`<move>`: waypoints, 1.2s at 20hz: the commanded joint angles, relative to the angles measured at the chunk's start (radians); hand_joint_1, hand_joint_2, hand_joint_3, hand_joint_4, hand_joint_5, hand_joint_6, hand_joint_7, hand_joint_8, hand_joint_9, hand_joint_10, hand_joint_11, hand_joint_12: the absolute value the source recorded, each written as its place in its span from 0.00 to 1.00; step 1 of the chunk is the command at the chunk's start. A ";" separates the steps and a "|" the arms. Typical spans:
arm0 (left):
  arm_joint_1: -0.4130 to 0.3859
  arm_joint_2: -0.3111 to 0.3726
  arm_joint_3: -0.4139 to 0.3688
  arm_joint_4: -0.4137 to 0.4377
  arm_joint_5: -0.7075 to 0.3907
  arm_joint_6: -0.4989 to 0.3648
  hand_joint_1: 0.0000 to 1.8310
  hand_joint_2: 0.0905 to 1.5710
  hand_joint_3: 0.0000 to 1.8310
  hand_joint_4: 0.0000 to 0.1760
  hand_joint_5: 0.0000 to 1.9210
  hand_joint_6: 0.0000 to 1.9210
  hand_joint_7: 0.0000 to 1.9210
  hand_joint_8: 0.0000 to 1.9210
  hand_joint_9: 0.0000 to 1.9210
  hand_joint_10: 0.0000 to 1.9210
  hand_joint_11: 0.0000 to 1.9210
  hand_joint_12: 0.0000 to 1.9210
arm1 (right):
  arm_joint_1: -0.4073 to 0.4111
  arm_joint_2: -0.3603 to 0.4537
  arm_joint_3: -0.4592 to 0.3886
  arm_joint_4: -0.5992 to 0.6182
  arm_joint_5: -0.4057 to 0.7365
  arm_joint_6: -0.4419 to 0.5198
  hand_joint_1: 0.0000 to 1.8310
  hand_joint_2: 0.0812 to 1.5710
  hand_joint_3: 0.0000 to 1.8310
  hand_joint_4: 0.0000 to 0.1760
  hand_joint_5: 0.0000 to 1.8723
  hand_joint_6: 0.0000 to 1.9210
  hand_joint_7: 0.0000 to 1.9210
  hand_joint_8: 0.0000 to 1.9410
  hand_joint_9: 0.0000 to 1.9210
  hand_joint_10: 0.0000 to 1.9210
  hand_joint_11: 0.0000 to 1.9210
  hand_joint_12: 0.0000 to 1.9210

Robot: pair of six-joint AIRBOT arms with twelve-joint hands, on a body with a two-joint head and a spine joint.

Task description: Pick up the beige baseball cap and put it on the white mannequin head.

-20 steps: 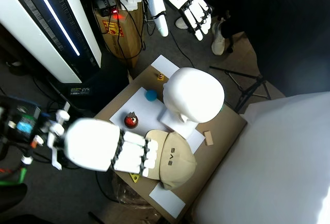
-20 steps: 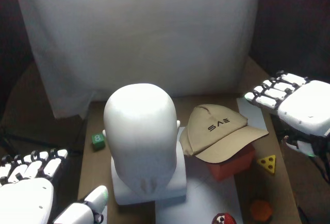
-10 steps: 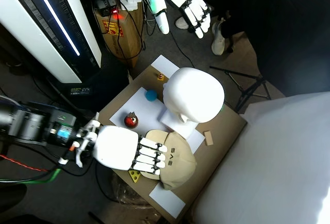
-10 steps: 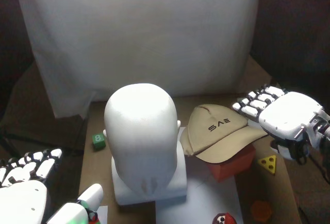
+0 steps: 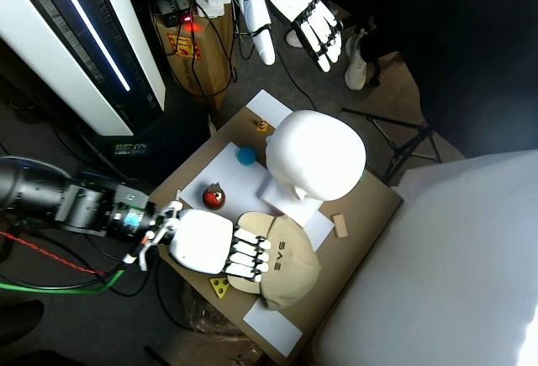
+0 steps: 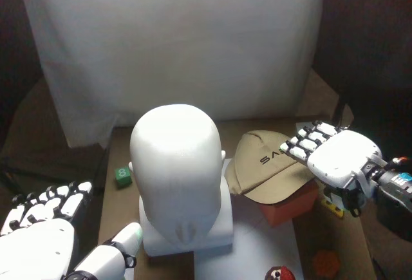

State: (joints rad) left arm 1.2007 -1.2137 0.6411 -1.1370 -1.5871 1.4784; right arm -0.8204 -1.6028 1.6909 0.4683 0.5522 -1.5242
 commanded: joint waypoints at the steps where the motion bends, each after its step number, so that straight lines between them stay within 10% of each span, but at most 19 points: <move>1: -0.001 0.001 0.005 0.064 -0.084 -0.007 0.00 0.70 0.00 0.40 0.09 0.00 0.08 0.00 0.07 0.00 0.00 0.24 | 0.011 -0.009 0.019 0.007 0.098 -0.008 0.65 0.73 0.00 0.00 0.08 0.00 0.10 0.00 0.07 0.00 0.00 0.33; 24: -0.005 -0.054 0.143 0.059 -0.033 -0.162 0.00 0.70 0.00 0.40 0.08 0.00 0.07 0.00 0.07 0.00 0.00 0.24 | 0.029 -0.272 0.399 -0.079 0.016 0.153 0.65 0.73 0.00 0.00 0.09 0.00 0.11 0.00 0.08 0.00 0.00 0.33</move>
State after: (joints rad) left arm 1.1999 -1.2697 0.7773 -1.1248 -1.5242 1.3247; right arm -0.7940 -1.8790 2.0827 0.3931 0.4660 -1.3720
